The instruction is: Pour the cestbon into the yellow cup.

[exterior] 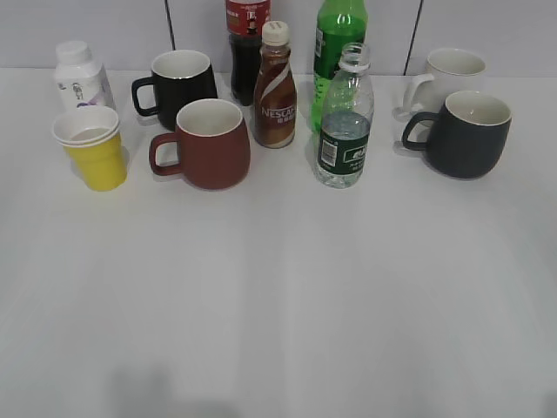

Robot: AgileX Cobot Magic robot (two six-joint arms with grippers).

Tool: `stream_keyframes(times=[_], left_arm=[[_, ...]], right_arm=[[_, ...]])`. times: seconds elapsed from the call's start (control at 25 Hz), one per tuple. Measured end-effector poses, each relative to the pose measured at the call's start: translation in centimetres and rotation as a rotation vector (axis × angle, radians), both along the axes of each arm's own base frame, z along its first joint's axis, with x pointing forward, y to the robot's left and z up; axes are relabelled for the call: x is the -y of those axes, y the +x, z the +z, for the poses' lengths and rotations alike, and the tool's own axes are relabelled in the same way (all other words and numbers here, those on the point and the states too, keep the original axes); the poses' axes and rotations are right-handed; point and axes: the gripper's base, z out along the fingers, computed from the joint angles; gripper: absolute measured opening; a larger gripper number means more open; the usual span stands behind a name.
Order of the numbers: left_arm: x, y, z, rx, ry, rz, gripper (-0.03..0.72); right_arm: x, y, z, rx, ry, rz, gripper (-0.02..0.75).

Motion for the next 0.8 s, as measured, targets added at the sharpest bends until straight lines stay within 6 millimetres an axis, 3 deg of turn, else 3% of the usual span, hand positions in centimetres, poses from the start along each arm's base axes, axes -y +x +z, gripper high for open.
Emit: stream_keyframes(times=[0.8], left_arm=[[0.00, 0.00, 0.00, 0.000, 0.000, 0.000, 0.423]], right_arm=[[0.39, 0.02, -0.02, -0.004, 0.020, -0.058, 0.448]])
